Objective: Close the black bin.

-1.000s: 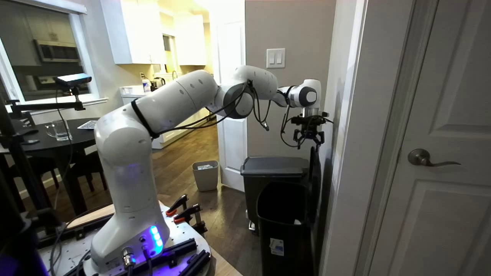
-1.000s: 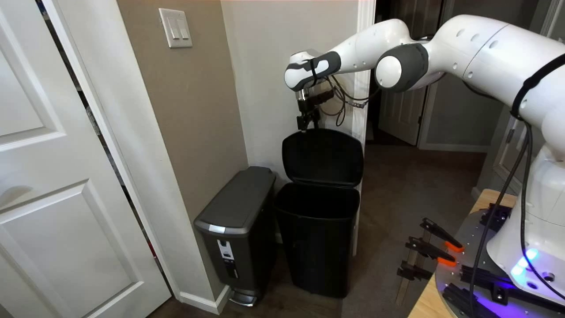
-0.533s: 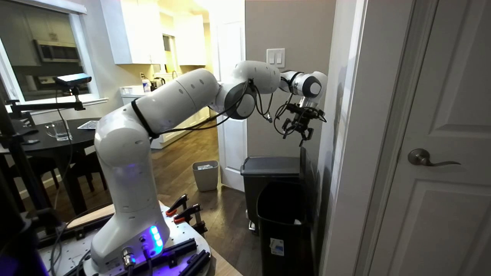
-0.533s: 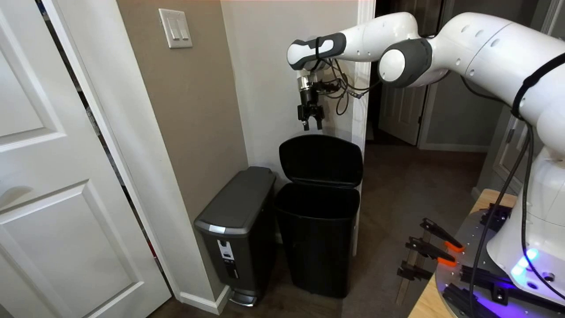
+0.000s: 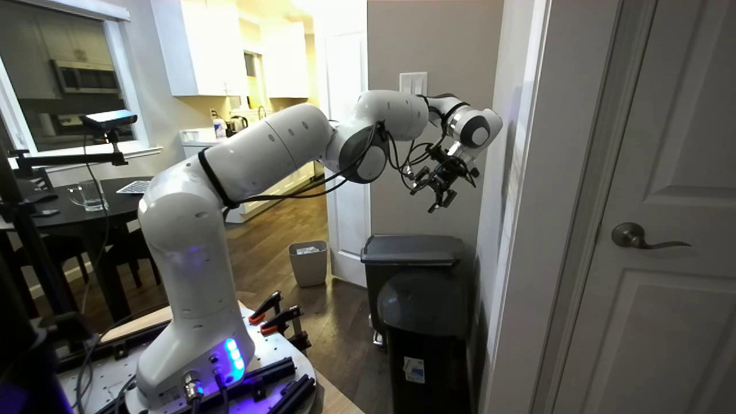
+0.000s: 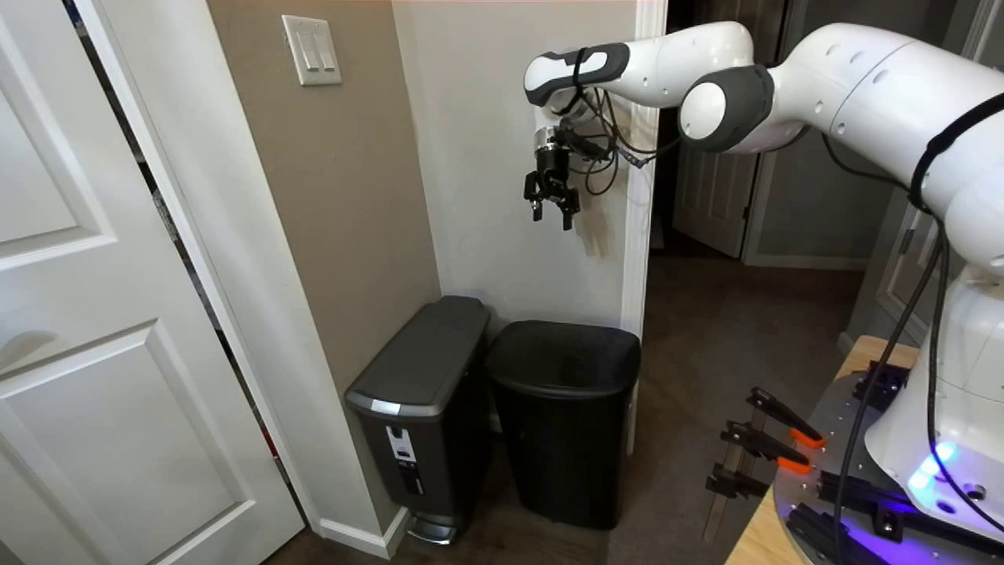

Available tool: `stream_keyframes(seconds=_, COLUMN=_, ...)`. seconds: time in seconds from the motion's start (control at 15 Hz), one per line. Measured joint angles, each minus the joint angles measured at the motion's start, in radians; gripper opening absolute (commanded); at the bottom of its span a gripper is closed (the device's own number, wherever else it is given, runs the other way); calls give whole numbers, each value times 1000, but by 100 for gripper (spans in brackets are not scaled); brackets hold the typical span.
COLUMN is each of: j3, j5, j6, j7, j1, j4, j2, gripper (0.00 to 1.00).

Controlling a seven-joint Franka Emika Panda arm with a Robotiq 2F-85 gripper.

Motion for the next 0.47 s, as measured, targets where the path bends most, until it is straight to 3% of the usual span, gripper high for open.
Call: stream_keyframes(seconds=0.47, j3=8, j5=2, j6=0, j7=2, j1=-3, j4=0, j2=1, gripper=100)
